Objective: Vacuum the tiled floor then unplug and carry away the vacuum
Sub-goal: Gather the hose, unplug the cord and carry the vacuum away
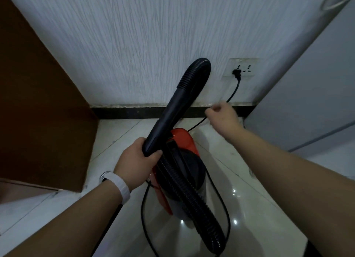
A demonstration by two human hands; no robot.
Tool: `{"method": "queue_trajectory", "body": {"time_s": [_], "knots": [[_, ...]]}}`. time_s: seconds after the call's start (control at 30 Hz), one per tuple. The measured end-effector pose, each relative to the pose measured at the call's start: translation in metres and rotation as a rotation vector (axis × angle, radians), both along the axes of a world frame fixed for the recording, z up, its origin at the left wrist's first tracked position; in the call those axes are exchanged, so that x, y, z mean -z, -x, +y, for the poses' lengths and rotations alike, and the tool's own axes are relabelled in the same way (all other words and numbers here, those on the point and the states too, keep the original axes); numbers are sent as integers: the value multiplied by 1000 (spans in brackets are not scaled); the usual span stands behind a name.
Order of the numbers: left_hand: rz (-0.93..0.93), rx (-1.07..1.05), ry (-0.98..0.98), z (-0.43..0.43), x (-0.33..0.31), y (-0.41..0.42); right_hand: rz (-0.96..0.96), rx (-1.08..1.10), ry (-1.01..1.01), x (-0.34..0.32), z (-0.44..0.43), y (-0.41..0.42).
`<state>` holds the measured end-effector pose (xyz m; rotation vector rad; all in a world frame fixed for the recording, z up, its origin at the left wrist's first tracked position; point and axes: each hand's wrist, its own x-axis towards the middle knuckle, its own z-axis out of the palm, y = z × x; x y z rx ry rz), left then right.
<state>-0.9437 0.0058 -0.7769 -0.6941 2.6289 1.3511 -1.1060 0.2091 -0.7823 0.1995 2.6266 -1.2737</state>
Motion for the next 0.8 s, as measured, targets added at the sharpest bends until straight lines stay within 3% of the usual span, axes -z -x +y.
{"method": "queue_trajectory", "body": {"time_s": [0.17,0.33,0.4,0.63,0.8], "knots": [[10,-5,32,3,-1,-2,130,225,105,12,17,47],[-9,-2,6,3,-4,-5,276,267,-42,26,24,71],[-4,-2,5,2,-4,-4,293,314,-15,30,27,78],[-5,-14,-5,3,-2,0,240,309,149,45,41,84],[1,9,33,5,-1,4,312,261,50,38,45,80]]}}
